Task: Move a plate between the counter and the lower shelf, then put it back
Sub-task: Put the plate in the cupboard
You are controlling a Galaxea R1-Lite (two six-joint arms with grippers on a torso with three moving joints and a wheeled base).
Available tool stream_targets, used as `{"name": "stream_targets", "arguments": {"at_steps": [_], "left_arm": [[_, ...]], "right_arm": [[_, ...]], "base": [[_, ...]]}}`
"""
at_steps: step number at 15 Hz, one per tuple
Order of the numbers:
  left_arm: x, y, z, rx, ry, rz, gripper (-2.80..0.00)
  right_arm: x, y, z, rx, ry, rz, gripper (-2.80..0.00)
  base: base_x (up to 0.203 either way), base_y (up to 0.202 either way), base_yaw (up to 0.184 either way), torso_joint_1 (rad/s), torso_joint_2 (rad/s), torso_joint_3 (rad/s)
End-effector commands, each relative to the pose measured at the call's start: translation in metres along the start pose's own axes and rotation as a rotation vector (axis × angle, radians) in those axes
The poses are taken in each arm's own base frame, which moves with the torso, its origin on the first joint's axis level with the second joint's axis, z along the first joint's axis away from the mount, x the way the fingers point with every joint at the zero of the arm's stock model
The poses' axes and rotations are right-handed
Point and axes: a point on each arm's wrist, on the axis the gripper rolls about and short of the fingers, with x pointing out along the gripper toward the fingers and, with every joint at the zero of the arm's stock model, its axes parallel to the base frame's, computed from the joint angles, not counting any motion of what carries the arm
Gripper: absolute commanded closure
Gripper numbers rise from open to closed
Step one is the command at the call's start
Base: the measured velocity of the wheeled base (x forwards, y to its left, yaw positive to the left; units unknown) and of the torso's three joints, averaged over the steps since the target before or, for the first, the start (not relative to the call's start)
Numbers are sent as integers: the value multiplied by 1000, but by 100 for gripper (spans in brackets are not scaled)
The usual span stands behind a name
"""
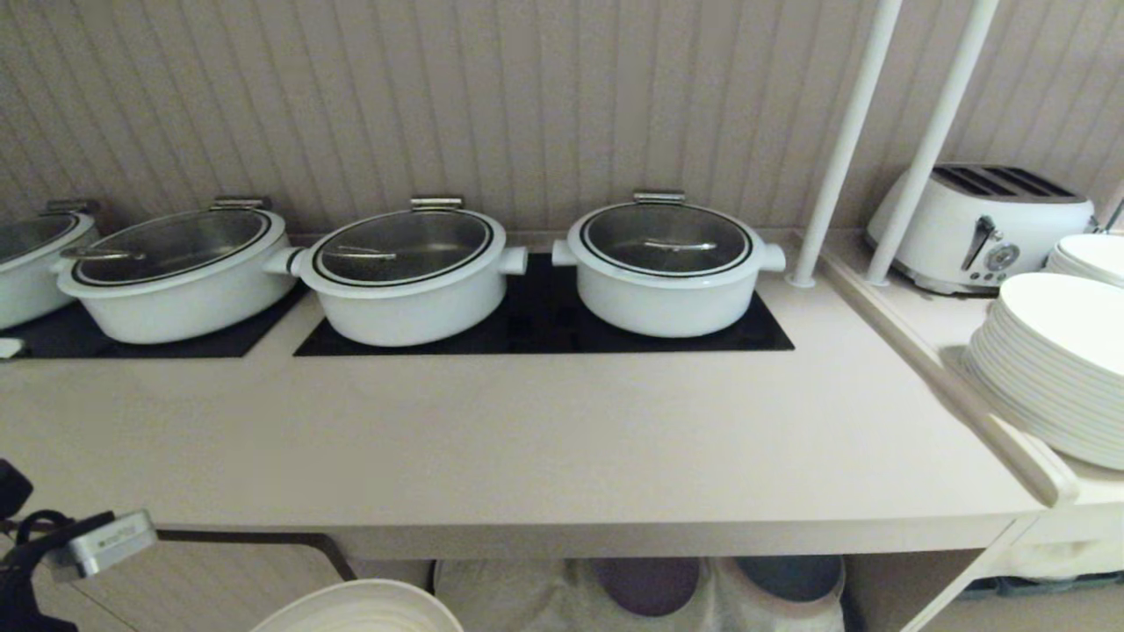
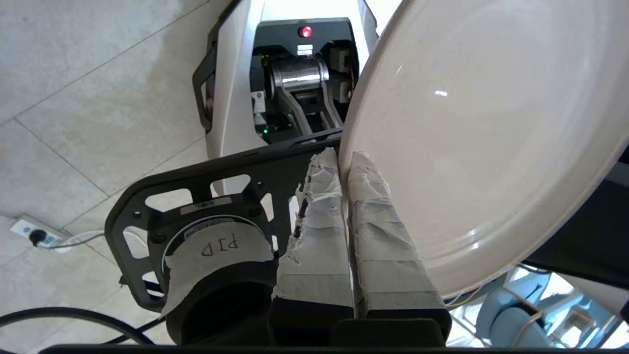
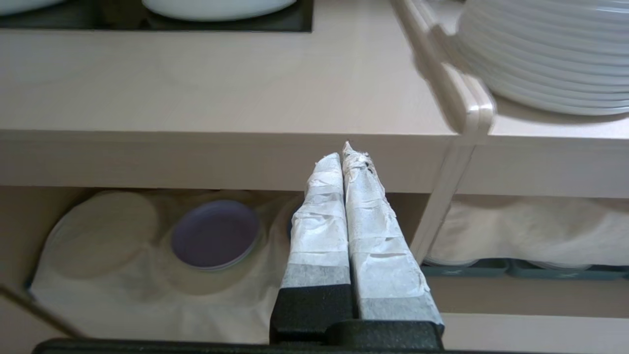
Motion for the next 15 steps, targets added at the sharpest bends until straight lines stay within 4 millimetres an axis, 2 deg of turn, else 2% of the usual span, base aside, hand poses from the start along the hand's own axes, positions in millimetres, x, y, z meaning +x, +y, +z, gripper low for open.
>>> {"name": "stream_targets", "arguments": {"at_steps": [1, 12, 15], "left_arm": [[0, 0, -1, -2, 1, -1, 0], [-2, -2, -8, -5, 10, -4, 0], [-3, -3, -9, -3, 8, -4, 0]], "right_arm": [[0, 0, 0, -1, 3, -1, 0], [0, 0, 0, -2, 2, -2, 0], [0, 0, 0, -2, 3, -2, 0]], "base": [[0, 0, 0, 0, 0, 0], [0, 0, 0, 0, 0, 0], [0, 0, 0, -130, 260, 140]]}}
